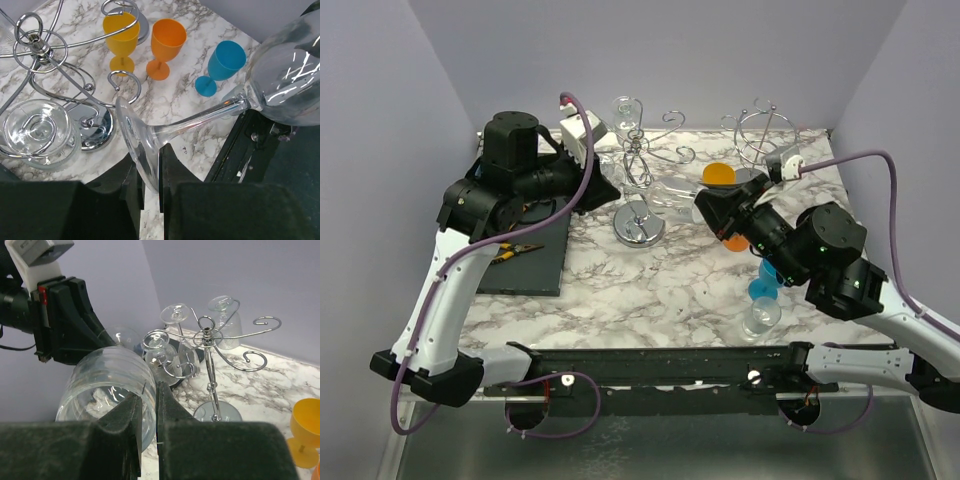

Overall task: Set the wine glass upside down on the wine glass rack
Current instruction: Turn the wine glass upside down at the wine rack.

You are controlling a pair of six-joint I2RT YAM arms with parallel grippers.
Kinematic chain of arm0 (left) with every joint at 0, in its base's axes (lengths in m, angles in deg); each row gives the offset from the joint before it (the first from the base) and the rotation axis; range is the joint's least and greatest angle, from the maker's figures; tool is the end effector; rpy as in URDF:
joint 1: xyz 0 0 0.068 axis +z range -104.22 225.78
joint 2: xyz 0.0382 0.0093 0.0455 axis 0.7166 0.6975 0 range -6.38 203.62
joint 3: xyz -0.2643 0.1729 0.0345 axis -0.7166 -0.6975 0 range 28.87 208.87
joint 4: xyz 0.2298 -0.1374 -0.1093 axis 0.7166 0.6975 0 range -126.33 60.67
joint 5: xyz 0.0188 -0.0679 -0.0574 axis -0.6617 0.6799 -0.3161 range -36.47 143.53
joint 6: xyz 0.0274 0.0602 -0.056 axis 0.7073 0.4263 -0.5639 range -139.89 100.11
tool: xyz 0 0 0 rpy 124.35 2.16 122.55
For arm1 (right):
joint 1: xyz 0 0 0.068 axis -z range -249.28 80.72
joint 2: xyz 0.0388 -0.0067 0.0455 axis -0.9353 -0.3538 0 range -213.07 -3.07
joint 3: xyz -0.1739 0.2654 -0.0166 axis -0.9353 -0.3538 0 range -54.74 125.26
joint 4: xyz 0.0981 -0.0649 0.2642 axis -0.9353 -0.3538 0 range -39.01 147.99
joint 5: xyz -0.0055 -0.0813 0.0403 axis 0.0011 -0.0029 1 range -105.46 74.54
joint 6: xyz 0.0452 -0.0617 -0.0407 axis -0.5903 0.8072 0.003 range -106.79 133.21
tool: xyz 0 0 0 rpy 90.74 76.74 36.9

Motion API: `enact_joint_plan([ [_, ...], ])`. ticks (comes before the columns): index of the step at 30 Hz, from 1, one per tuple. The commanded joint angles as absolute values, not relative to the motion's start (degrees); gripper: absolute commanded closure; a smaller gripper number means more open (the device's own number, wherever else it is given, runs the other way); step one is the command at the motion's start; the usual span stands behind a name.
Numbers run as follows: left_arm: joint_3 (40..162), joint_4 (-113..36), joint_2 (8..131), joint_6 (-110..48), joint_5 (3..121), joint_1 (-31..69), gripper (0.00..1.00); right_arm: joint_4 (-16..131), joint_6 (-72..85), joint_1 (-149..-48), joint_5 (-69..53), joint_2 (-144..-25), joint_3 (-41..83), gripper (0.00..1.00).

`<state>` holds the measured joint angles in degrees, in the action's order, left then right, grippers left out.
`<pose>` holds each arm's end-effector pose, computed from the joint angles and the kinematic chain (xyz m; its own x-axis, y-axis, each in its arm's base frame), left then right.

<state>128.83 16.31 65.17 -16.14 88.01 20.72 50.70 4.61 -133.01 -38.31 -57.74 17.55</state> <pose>0.2169 -0.1492 0.5348 -0.3175 0.2080 -0.9252 0.8393 0.5157 -0.1721 0.1267 0.1897 0.5328 -0.0198 0.2713 -0.9623 -0.6617 0.7179 0.2160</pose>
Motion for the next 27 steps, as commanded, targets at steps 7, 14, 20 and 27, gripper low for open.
enact_joint_plan([
  [7,135.52,16.12,65.93,-0.85,83.95,20.27,0.97,43.85,-0.27,-133.18,-35.4,-57.09,17.6,0.2],
  [14,128.8,11.61,59.19,19.11,84.57,20.26,1.0,25.41,-0.76,-133.17,-27.45,-53.97,19.69,0.0],
  [20,120.73,6.11,52.44,29.87,86.67,20.23,1.0,18.83,0.84,-133.18,-23.5,-54.59,24.67,0.0],
  [27,111.84,0.44,46.43,42.22,89.29,20.2,1.0,32.96,2.98,-133.18,-16.6,-61.45,22.55,0.0],
])
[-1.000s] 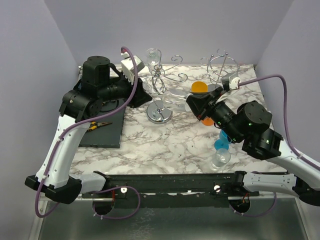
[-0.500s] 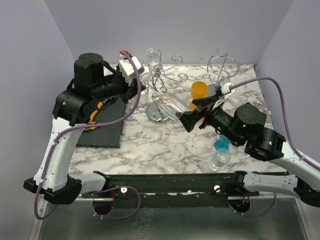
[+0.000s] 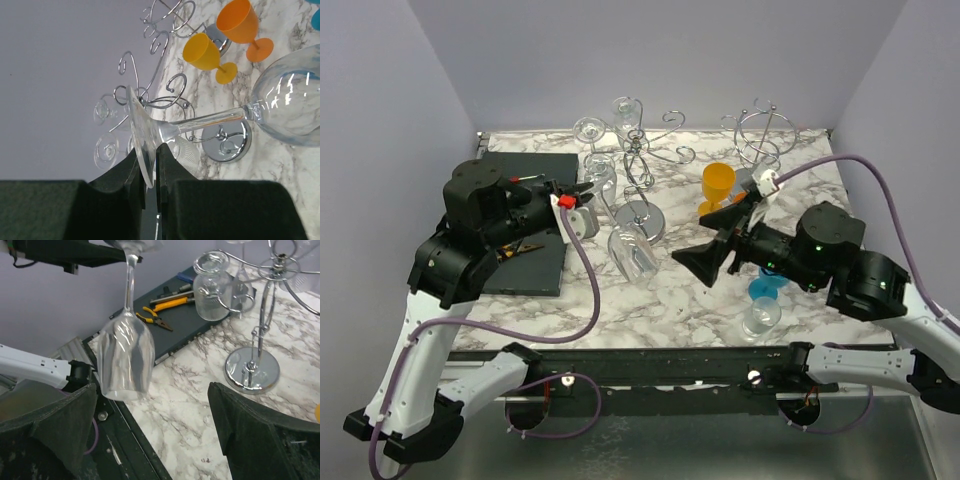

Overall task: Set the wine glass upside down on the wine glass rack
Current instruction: Turn the wine glass upside down at the wine rack.

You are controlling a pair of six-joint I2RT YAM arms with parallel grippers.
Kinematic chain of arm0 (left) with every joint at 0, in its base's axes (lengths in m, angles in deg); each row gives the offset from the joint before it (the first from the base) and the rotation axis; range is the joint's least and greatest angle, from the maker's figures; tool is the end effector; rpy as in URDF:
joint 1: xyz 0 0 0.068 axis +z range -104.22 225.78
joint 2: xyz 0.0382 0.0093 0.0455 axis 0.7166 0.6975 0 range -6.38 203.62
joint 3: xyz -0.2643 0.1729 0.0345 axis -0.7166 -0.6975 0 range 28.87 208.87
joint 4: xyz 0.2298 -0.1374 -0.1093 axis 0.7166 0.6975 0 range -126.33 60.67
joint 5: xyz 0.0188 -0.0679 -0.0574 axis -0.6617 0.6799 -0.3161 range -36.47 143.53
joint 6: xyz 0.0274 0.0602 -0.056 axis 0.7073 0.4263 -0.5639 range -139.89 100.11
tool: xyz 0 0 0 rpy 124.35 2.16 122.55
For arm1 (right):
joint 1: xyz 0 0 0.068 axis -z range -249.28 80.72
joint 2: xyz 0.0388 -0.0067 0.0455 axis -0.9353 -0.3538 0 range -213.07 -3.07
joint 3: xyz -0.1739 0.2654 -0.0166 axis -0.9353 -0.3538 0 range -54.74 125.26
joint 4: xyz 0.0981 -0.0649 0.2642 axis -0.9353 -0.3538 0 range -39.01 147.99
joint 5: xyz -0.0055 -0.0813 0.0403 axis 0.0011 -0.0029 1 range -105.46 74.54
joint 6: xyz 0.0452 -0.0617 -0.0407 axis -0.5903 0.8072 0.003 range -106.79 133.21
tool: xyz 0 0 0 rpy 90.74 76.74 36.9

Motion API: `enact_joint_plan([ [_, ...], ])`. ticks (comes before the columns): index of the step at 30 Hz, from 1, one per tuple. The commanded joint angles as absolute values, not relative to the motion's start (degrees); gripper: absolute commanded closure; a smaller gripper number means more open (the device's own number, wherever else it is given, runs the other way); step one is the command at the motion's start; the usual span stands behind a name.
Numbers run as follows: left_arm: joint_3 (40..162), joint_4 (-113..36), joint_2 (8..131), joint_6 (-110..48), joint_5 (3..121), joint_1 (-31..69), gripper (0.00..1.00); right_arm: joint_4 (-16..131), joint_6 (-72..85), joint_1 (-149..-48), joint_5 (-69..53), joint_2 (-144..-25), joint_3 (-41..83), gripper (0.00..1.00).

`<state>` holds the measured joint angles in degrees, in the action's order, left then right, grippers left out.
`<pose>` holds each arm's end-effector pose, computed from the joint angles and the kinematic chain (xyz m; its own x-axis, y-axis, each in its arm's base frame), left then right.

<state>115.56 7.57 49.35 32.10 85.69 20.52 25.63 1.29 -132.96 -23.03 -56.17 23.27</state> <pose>0.1500 -0.1158 0.5314 0.5296 0.4877 -0.6940 0.6708 0.2600 0.6946 0.1003 0.1802 0.5122 -0.2278 0.0013 -0.9737 -0.8008 0.5686 0.1881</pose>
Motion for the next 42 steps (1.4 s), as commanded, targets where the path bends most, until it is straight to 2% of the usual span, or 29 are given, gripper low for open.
enact_joint_plan([
  [1,110.91,-0.72,45.38,43.59,89.45,20.2,1.0,34.75,2.52,-133.19,-16.02,-63.39,22.29,0.0],
  [9,107.06,-4.88,41.07,49.92,91.57,20.19,1.0,51.28,1.52,-133.17,-11.38,-69.85,16.1,0.0],
  [20,103.79,-7.2,38.98,51.45,94.7,20.2,1.0,59.23,0.69,-133.21,-5.81,-75.71,12.45,0.01],
  [24,104.19,-7.5,39.23,51.27,94.68,20.2,1.0,58.09,0.3,-133.16,-6.02,-76.5,12.42,0.1],
  [26,104.06,-7.53,39.25,51.31,94.88,20.2,1.0,58.13,0.47,-133.18,-6.96,-76.05,12.1,0.19],
  [29,103.46,-7.68,39.0,51.48,95.1,20.2,1.0,59.37,0.97,-133.18,-10.24,-74.6,10.74,0.39],
  [30,103.19,-7.72,38.91,51.43,95.11,20.2,0.96,60.04,1.22,-133.18,-12.06,-73.93,10.1,0.46],
  [31,102.99,-7.68,38.79,51.17,95.07,20.2,0.86,61.09,1.43,-133.13,-13.41,-73.23,9.04,0.53],
  [32,102.88,-7.7,38.8,50.33,94.92,20.24,0.69,62.12,1.48,-133.13,-15.07,-72.22,7.83,0.56],
  [35,102.65,-7.69,38.93,46.47,93.85,20.2,0.36,65.11,2.04,-133.09,-21.32,-70.07,4.32,0.64],
  [36,102.69,-7.71,39.12,44.88,93.2,20.2,0.14,65.63,2.49,-133.14,-23.23,-69.3,3.34,0.67],
  [37,102.9,-7.69,39.28,42.71,92.47,20.2,0.04,66.11,2.83,-133.09,-24.8,-68.82,2.57,0.68],
  [38,103.35,-7.6,39.7,40.41,91.73,20.2,0.01,66.72,2.84,-133.08,-26.3,-68.27,1.51,0.68],
  [42,107.19,-6.62,42.15,27.24,87.66,20.19,0.01,70.19,3.03,-132.18,-28.8,-65.95,-2.9,0.7],
])
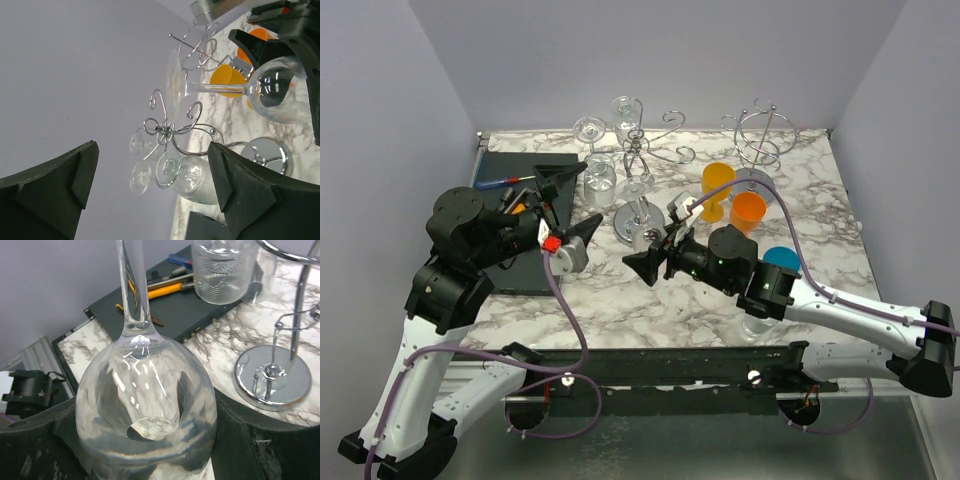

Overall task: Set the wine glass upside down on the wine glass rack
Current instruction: Turn the wine glass upside down at the wine rack.

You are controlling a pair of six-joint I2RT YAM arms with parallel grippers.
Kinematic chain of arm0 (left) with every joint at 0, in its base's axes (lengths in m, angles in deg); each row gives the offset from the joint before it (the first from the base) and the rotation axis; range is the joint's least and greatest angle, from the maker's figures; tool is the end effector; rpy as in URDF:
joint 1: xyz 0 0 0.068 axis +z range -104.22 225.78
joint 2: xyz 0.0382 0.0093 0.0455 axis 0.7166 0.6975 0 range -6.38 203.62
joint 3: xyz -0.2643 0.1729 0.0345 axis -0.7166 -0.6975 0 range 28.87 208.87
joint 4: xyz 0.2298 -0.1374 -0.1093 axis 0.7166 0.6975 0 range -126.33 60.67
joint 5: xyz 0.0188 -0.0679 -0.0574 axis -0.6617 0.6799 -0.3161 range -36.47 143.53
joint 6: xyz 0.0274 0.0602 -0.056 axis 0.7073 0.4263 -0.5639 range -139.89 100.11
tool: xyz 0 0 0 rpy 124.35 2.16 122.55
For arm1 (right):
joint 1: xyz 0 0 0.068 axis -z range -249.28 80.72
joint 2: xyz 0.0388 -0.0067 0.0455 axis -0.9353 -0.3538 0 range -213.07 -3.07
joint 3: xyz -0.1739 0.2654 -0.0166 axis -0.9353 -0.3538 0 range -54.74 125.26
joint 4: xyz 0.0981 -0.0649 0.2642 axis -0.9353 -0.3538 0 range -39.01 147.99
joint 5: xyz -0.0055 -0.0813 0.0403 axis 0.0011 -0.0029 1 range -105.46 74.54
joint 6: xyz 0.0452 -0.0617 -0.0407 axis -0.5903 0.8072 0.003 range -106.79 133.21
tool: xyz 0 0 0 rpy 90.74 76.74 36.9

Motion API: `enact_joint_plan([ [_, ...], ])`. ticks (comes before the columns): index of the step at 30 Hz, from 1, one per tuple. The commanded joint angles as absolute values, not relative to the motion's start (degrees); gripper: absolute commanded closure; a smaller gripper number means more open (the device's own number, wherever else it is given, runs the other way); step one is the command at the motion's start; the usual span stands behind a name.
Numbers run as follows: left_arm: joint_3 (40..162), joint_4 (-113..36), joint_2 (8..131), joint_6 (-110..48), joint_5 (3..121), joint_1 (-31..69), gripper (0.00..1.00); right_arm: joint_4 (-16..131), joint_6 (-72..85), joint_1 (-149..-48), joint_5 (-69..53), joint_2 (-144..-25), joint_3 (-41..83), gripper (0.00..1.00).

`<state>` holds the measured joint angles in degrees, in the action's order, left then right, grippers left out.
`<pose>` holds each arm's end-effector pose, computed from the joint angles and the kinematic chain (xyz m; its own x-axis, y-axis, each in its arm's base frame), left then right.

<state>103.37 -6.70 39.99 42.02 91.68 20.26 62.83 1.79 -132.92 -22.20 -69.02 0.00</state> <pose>0.1185 -0.1090 0.5168 0.7794 0.3968 -0.4849 0.4426 0.1990 0.8743 0.1516 0.2860 0.3857 -0.2142 0.0106 -0.9767 -0.8117 0.5543 0.1840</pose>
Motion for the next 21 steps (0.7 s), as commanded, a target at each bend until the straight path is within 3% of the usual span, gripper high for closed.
enact_joint_plan([
  [1,108.61,-5.62,43.06,23.18,86.72,20.2,0.01,70.45,3.02,-131.76,-29.27,-65.66,-3.79,0.7],
  [6,113.1,1.68,46.42,12.08,82.16,20.2,0.01,71.74,3.55,-129.4,-30.22,-64.93,-6.75,0.73],
  [21,121.49,12.04,51.17,3.92,78.06,20.2,0.01,76.39,3.42,-118.55,-22.61,-69.96,-7.75,0.76],
])
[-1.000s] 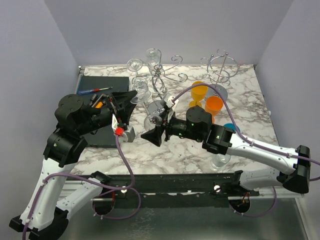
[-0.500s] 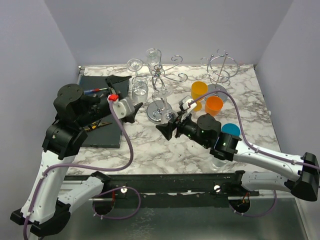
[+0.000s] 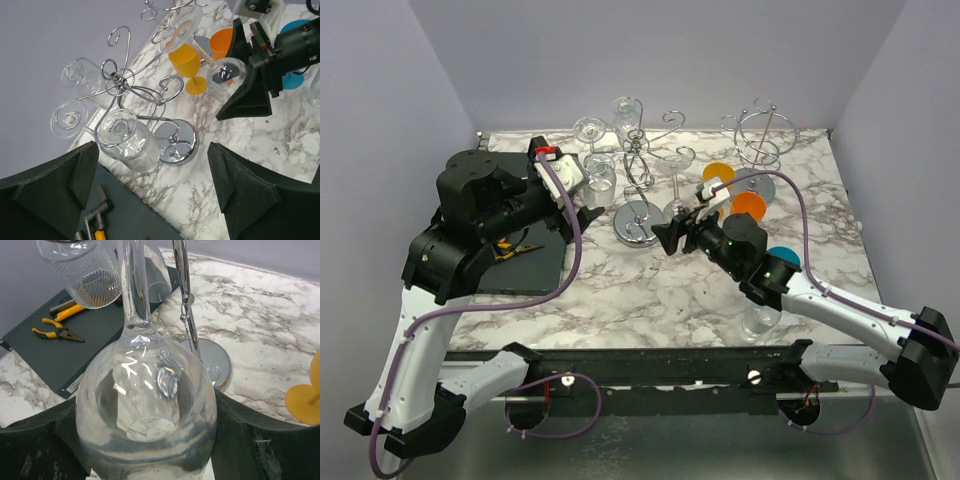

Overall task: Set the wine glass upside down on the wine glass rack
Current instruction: Turn the wine glass upside down at the wine rack.

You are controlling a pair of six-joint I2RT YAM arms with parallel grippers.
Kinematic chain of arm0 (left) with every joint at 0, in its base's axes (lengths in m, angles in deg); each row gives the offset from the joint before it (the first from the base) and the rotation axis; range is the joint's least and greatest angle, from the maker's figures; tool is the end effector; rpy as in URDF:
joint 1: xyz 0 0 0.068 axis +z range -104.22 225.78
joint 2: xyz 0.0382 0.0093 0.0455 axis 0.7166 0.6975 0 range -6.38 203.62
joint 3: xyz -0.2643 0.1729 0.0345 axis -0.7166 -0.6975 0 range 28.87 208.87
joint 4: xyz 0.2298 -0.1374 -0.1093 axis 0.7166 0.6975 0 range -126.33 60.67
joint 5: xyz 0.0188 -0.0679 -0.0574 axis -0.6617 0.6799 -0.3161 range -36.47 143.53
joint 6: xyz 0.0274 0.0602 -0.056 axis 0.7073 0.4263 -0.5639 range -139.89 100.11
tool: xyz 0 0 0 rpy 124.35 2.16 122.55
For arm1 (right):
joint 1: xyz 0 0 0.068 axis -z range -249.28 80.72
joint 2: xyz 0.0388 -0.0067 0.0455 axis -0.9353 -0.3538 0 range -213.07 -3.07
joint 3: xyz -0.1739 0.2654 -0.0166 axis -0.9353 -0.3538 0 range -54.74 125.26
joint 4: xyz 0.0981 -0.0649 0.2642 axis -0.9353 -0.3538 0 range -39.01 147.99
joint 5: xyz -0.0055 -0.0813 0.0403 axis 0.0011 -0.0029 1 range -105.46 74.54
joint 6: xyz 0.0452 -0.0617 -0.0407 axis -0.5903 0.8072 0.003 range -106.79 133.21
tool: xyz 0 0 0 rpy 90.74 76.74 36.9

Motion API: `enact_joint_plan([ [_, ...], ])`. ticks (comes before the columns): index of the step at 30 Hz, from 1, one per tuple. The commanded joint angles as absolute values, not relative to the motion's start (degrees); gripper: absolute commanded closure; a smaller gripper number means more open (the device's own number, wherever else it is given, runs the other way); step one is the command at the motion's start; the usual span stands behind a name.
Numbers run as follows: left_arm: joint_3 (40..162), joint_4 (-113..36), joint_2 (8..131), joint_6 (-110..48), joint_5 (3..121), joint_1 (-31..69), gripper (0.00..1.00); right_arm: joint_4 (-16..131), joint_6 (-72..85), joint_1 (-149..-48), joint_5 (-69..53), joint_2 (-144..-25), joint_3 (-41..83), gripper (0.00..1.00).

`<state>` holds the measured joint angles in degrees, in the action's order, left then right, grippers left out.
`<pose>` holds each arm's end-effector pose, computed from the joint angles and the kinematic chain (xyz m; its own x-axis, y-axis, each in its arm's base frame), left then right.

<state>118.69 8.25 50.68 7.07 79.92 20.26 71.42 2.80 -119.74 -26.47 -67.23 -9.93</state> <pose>0.1561 -0.1122 0.5436 0.1882 0.3602 -0.9137 0.7776 0.5136 0.3627 0.2098 0.2313 0.3431 -0.1795 0.0612 -0.9819 -0.6137 0.7731 0.1604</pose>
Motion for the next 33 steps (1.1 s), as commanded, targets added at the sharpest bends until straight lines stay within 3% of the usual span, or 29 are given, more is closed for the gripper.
enact_joint_plan([
  [1,121.6,12.22,51.18,3.85,77.9,20.2,0.01,76.78,3.42,-118.14,-21.84,-70.93,-7.35,0.76],
  [21,125.01,16.31,53.77,3.16,73.83,20.2,0.01,83.48,3.19,-115.62,-8.74,-86.4,0.91,0.79],
  [33,126.08,16.32,55.84,2.88,70.21,20.2,0.01,85.6,5.7,-115.69,-3.97,-84.09,-1.91,0.79],
])
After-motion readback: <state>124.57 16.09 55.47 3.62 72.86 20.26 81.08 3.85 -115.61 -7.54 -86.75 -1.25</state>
